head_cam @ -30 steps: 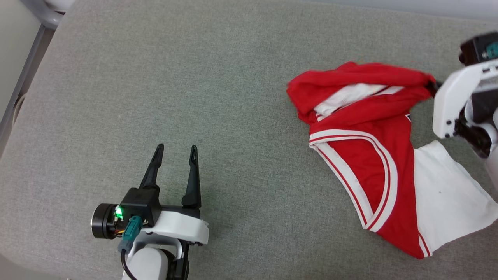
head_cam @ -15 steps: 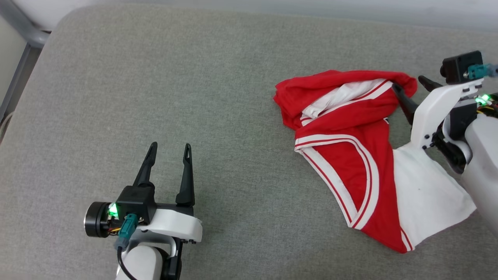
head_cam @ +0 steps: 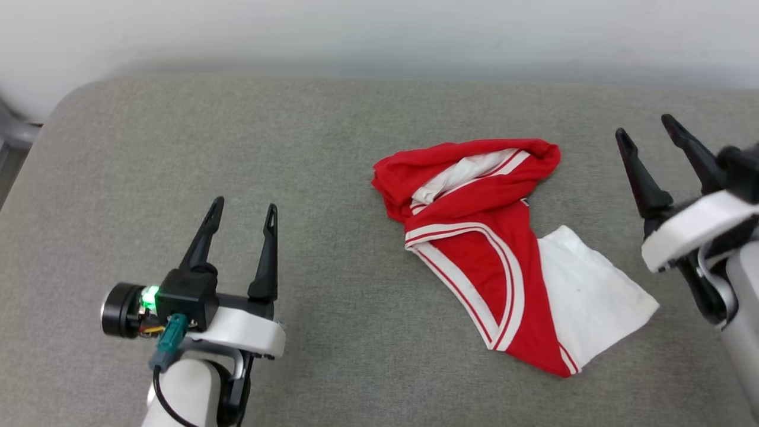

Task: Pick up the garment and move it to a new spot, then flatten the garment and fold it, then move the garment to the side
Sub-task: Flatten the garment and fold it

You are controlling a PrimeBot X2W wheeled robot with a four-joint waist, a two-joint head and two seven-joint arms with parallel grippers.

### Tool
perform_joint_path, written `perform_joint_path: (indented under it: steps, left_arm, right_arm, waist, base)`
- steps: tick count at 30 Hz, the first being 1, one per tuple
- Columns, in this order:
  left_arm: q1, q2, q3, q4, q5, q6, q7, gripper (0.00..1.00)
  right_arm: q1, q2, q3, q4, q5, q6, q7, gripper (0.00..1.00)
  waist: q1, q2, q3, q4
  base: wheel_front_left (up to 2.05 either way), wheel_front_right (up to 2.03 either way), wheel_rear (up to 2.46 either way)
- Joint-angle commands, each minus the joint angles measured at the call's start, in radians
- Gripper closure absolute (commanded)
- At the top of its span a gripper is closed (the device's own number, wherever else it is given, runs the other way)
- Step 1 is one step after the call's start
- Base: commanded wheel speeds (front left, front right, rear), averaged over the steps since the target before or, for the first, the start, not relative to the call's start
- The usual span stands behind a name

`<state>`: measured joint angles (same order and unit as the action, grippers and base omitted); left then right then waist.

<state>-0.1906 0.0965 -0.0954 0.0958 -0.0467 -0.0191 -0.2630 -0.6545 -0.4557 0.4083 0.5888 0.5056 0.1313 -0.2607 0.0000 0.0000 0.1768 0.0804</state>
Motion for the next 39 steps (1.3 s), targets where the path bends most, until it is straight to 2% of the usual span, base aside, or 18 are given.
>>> perform_joint_path:
  steps: [1, 7, 12, 15, 21, 28, 34, 39]
  left_arm:
    - [-0.020, 0.012, -0.004, -0.004, 0.008, -0.011, -0.003, 0.00]
    - [-0.089, 0.061, -0.031, 0.036, 0.005, -0.072, -0.003, 0.00]
    - [-0.186, 0.115, -0.099, 0.114, -0.028, -0.103, 0.013, 0.00]
    - [-0.262, 0.149, -0.159, 0.141, -0.077, -0.109, 0.069, 0.00]
    - [-0.418, 0.243, -0.365, 0.138, -0.276, -0.110, 0.263, 0.00]
    - [-0.581, 0.339, -0.608, 0.131, -0.500, -0.110, 0.546, 0.00]
    - [-0.687, 0.379, -0.790, 0.138, -0.652, -0.110, 0.756, 0.00]
    - [-0.763, 0.406, -0.938, 0.145, -0.722, -0.110, 0.855, 0.00]
  right_arm:
    - [0.054, 0.017, -0.038, -0.045, -0.030, -0.001, -0.005, 0.00]
    - [0.327, 0.115, -0.273, -0.297, -0.180, -0.001, -0.004, 0.00]
    - [0.495, 0.185, -0.368, -0.432, -0.246, -0.001, 0.010, 0.00]
    - [0.566, 0.219, -0.404, -0.496, -0.269, -0.001, 0.032, 0.00]
    - [0.647, 0.270, -0.444, -0.571, -0.300, -0.001, 0.065, 0.00]
    - [0.663, 0.290, -0.439, -0.596, -0.318, -0.001, 0.075, 0.00]
    - [0.640, 0.297, -0.428, -0.596, -0.328, -0.001, 0.069, 0.00]
    - [0.618, 0.300, -0.417, -0.589, -0.333, -0.001, 0.064, 0.00]
  waist:
    - [0.0000, 0.0000, -0.021, -0.020]
    - [0.0000, 0.0000, -0.051, -0.050]
    - [0.0000, 0.0000, -0.066, -0.067]
    - [0.0000, 0.0000, -0.070, -0.077]
    - [0.0000, 0.0000, -0.070, -0.101]
    - [0.0000, 0.0000, -0.054, -0.136]
    - [0.0000, 0.0000, -0.027, -0.169]
    - [0.0000, 0.0000, 0.011, -0.197]
  base:
    - [0.00, 0.00, 0.00]
    - [0.00, 0.00, 0.00]
    - [0.00, 0.00, 0.00]
    - [0.00, 0.00, 0.00]
    - [0.00, 0.00, 0.00]
    - [0.00, 0.00, 0.00]
    - [0.00, 0.00, 0.00]
    - [0.00, 0.00, 0.00]
